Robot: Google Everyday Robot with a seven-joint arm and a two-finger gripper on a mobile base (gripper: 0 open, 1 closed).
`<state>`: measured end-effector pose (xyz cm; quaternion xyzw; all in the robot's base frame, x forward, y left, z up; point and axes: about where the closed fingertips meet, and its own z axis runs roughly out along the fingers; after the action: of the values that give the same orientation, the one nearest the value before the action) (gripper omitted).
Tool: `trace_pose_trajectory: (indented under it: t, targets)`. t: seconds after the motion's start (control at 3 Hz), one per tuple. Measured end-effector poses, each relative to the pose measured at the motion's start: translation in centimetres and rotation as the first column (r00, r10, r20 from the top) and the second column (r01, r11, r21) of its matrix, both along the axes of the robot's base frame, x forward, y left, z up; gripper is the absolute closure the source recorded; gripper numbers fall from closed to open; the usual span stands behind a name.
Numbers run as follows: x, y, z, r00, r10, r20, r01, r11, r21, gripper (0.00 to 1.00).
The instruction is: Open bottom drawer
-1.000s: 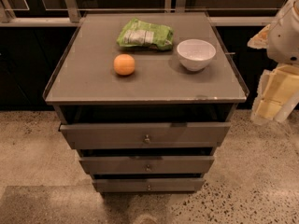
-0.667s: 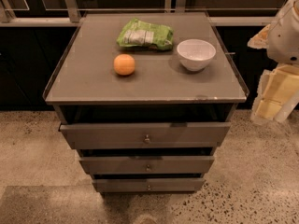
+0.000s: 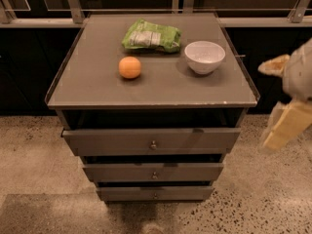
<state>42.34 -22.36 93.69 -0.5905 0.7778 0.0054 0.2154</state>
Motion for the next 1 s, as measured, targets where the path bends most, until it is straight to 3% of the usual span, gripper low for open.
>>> trace_pose_trajectory:
  t: [0.33,0.67,1.0]
  targets:
    - [-1.9,3.1,-7.5,0.9995,0.024,-0.019,-0.02,0.981,0.196,0.0]
    - [-2.7,5.0,-18.0,0.9924,-0.009,-0.122,0.051,0.939,0.341,0.0]
    - [-3.5,5.3,-23.5,0.983,-0.034,-0.18,0.098,0.927,0.361,0.0]
